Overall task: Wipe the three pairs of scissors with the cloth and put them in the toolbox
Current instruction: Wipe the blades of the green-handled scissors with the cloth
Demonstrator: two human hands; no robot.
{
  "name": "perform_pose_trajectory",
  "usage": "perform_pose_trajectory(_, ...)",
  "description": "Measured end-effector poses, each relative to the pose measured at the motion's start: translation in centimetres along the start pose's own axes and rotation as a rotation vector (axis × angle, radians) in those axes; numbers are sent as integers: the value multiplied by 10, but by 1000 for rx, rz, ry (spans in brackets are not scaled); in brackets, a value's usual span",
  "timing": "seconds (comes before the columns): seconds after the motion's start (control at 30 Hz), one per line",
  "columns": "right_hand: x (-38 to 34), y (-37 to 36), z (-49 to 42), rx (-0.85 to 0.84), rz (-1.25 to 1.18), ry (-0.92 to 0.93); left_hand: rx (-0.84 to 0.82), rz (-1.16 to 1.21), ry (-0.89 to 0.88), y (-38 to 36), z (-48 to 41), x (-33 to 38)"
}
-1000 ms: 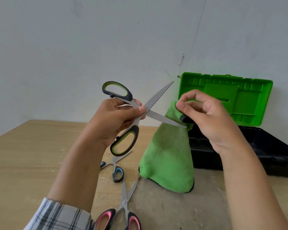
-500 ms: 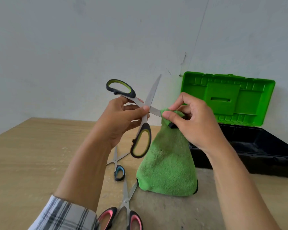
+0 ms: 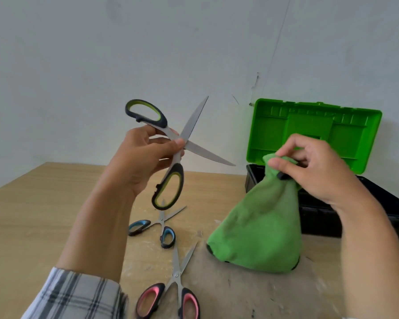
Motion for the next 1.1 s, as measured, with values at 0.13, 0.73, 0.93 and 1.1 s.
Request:
perform_pose_trajectory(0.13, -6, 4, -1, 87, -58, 11, -75, -12, 1, -8, 5, 4)
perform_pose_trajectory(0.73, -62, -63, 3, -26, -176, 167, -97, -13, -65, -36, 7, 9)
perform_pose_trajectory(0.93, -65, -57, 6, 119, -81, 263, -127, -3, -66, -46, 8, 7)
perform_pose_trajectory(1.1, -56, -57, 2, 143, -89, 217, -154, 2, -72, -50, 8, 5)
Point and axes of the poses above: each hand's wrist, its own z-axis away from the middle knuckle, its own y-axis out of the back of the hand, x = y × z, the point moved 9 cm from there along -z, towards the middle knuckle, and after that the axes turned 6 degrees about -z, right-handed, at the moved point
